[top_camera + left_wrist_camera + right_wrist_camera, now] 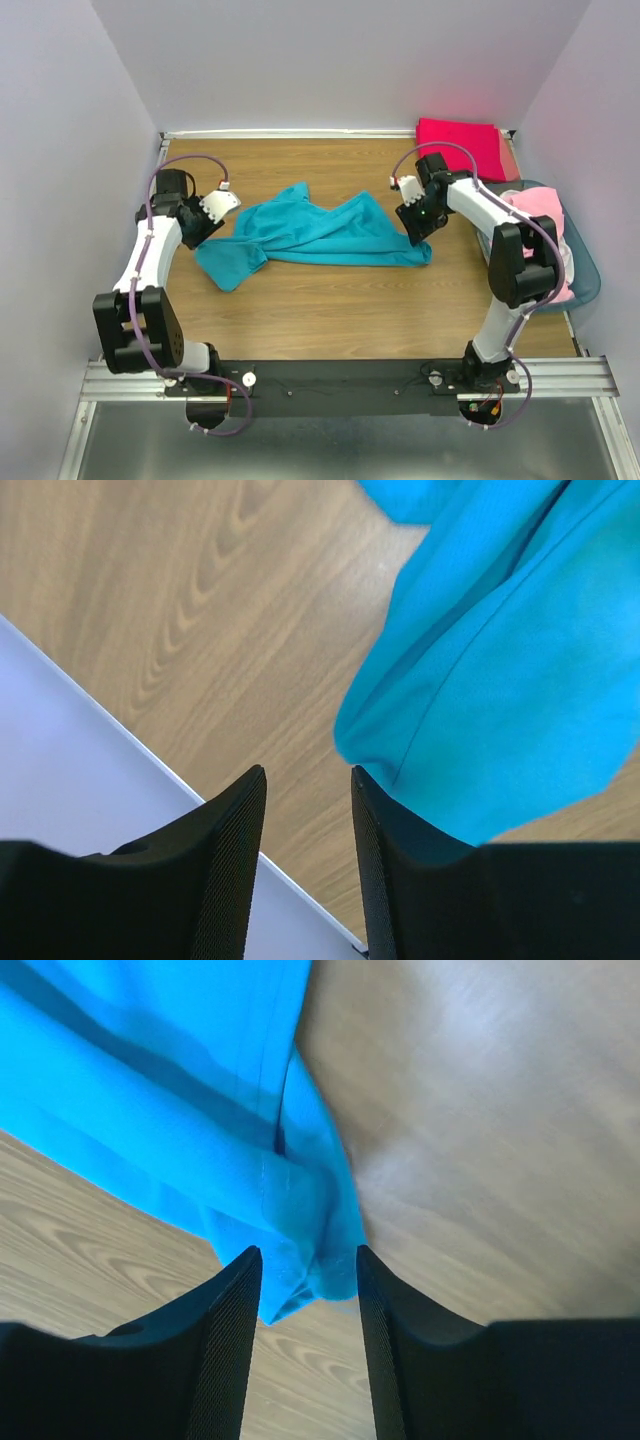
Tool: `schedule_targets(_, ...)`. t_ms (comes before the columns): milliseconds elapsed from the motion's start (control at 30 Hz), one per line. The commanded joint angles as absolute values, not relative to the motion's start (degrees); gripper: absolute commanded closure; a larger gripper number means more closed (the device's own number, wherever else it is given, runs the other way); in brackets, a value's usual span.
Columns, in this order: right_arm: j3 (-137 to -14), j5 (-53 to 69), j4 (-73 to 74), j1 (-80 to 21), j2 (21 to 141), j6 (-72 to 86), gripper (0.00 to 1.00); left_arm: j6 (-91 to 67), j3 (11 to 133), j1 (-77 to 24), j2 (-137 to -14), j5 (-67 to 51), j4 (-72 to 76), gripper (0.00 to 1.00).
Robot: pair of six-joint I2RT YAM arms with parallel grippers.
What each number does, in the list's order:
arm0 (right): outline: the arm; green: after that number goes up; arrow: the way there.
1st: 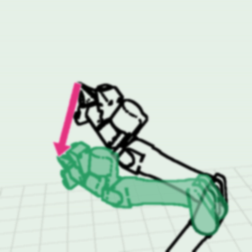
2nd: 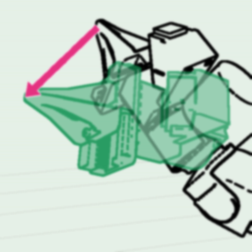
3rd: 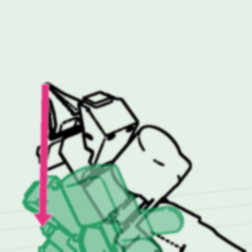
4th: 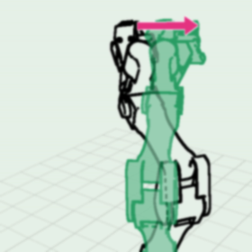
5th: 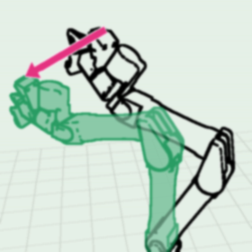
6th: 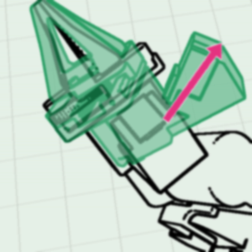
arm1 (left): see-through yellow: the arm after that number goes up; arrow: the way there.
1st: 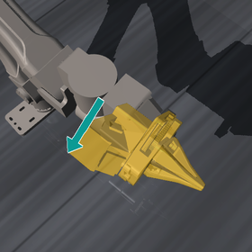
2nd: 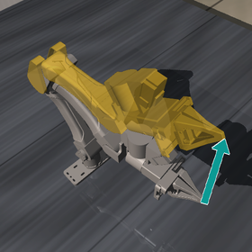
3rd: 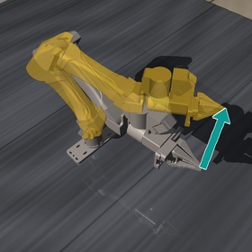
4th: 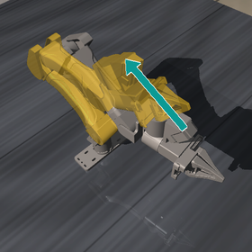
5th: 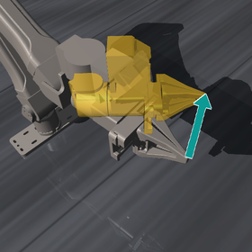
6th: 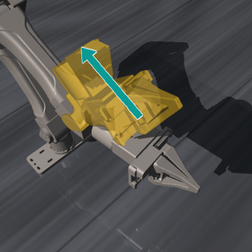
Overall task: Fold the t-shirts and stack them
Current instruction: Flatten out the tshirt
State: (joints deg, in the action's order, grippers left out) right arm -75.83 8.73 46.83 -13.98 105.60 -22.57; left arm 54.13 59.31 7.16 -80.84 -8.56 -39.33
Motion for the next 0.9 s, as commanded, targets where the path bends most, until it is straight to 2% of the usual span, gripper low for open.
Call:
schedule_targets(0, -82.95, 10.45, 48.34, -13.97, 102.65, -21.8, 0.49, 54.84, 63.72, 7.56, -75.78, -19.13, -47.7, 0.52)
schedule_targets(200, -96.56, 15.11, 49.22, -14.59, 110.64, -18.37, 0.49, 59.5, 61.09, 5.63, -72.6, -22.67, -56.42, 0.52)
schedule_targets(300, -103.34, 15.12, 49.04, -15.91, 116.7, -16.79, 0.49, 60.73, 55.48, 3.26, -71.11, -22.06, -58.01, 0.52)
schedule_targets(533, -118.01, 14.68, 48.16, -17.58, 129.54, -13.36, 0.48, 58.19, 49.49, -2.02, -71.28, -18.99, -55.02, 0.52)
schedule_targets(867, -127.7, 14.41, 44.56, -19.86, 138.95, -14.41, 0.47, 56.08, 48.69, -3.16, -76.81, -15.73, -50.1, 0.5)
